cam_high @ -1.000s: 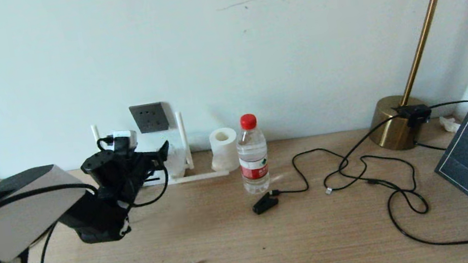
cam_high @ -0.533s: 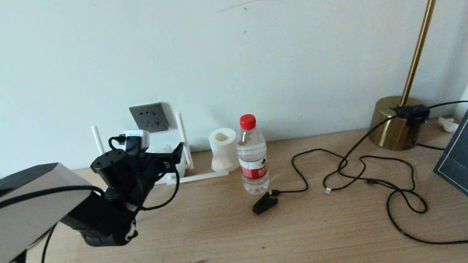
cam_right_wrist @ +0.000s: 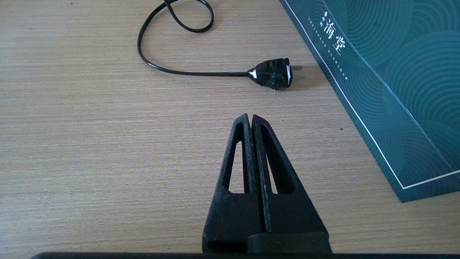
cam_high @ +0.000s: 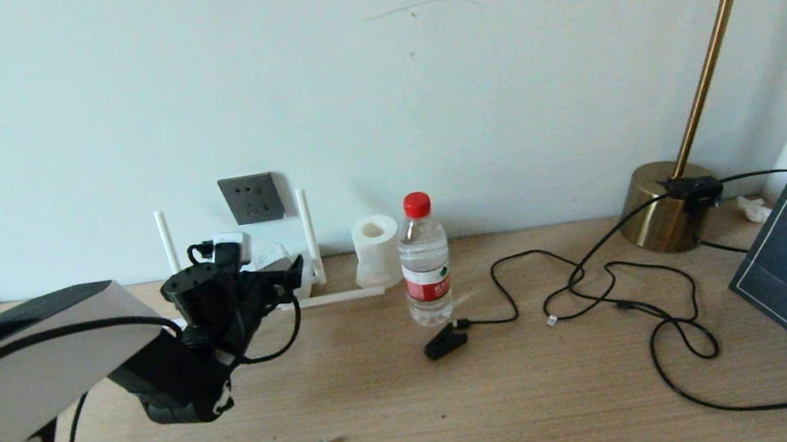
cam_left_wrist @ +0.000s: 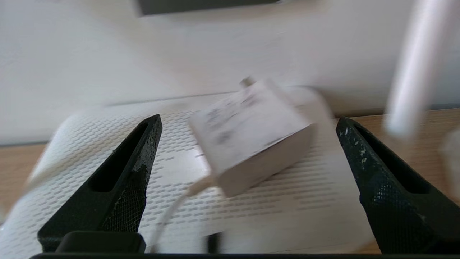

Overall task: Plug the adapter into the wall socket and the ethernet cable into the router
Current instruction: Pick up plug

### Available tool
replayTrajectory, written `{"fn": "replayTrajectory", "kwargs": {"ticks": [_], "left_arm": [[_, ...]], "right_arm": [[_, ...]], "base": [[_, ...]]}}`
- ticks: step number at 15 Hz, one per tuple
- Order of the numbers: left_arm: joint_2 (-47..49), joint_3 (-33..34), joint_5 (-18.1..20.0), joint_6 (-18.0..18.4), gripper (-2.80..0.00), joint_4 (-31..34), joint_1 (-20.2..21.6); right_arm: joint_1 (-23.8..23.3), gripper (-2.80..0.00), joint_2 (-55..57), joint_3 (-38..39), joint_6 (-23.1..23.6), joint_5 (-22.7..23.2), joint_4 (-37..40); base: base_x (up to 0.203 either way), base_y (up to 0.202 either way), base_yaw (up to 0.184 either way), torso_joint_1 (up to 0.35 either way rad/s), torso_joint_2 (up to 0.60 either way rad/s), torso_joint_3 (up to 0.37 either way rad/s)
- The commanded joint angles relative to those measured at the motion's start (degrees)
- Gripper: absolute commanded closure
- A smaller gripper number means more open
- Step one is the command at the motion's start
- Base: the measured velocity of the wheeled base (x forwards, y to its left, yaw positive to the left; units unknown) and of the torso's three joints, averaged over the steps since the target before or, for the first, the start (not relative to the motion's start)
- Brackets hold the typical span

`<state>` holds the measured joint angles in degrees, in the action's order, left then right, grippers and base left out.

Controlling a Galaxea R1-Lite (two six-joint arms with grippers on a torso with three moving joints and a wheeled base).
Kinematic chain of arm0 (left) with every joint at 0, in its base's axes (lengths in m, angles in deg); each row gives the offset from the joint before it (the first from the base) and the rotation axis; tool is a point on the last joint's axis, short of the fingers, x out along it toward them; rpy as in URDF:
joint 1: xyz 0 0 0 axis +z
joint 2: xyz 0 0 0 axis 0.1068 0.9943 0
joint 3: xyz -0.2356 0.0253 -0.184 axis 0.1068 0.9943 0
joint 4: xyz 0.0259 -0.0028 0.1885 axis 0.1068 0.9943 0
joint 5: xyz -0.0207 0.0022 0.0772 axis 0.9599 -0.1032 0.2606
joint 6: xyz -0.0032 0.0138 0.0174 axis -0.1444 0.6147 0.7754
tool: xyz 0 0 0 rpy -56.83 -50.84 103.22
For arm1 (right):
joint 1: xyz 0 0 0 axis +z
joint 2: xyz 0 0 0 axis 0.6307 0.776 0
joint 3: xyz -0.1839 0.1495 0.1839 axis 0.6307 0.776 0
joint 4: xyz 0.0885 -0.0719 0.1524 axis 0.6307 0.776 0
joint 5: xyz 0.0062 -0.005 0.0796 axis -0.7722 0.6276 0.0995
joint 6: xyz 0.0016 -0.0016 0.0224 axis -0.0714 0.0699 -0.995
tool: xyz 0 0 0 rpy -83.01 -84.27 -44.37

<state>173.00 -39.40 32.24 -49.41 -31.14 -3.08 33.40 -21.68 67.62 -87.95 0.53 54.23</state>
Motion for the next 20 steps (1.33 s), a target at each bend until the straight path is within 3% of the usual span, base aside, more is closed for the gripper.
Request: {"fn": "replayTrajectory", "kwargs": {"ticks": [1, 3, 4, 13, 17, 20], "left_arm": [[0.52, -0.14, 0.01, 0.04, -2.8, -0.47, 0.53], [1.04, -0.14, 0.1, 0.04, -2.8, -0.47, 0.69], [1.13, -0.14, 0.11, 0.04, 0.0, -0.53, 0.78], [-0.73, 0.46, 0.46, -0.13, 0.0, -0.66, 0.75], [-10.21, 7.62, 2.38, -0.12, 0.0, 0.32, 0.65], [-20.75, 14.9, 3.44, -0.13, 0.0, 5.51, 0.61]], "right_arm": [[-0.01, 0.0, 0.06, 0.0, 0.05, 0.0, -0.02], [-0.01, 0.0, 0.06, 0.0, 0.05, 0.0, -0.02], [-0.01, 0.0, 0.06, 0.0, 0.05, 0.0, -0.02], [-0.01, 0.0, 0.06, 0.0, 0.05, 0.0, -0.02], [-0.01, 0.0, -0.03, 0.0, 0.05, 0.0, -0.02], [-0.01, 0.0, 0.06, 0.0, 0.05, 0.0, -0.02]], "base": [[0.0, 0.0, 0.0, 0.0, 0.0, 0.0], [0.0, 0.0, 0.0, 0.0, 0.0, 0.0], [0.0, 0.0, 0.0, 0.0, 0.0, 0.0], [0.0, 0.0, 0.0, 0.0, 0.0, 0.0], [0.0, 0.0, 0.0, 0.0, 0.0, 0.0], [0.0, 0.0, 0.0, 0.0, 0.0, 0.0]]}}
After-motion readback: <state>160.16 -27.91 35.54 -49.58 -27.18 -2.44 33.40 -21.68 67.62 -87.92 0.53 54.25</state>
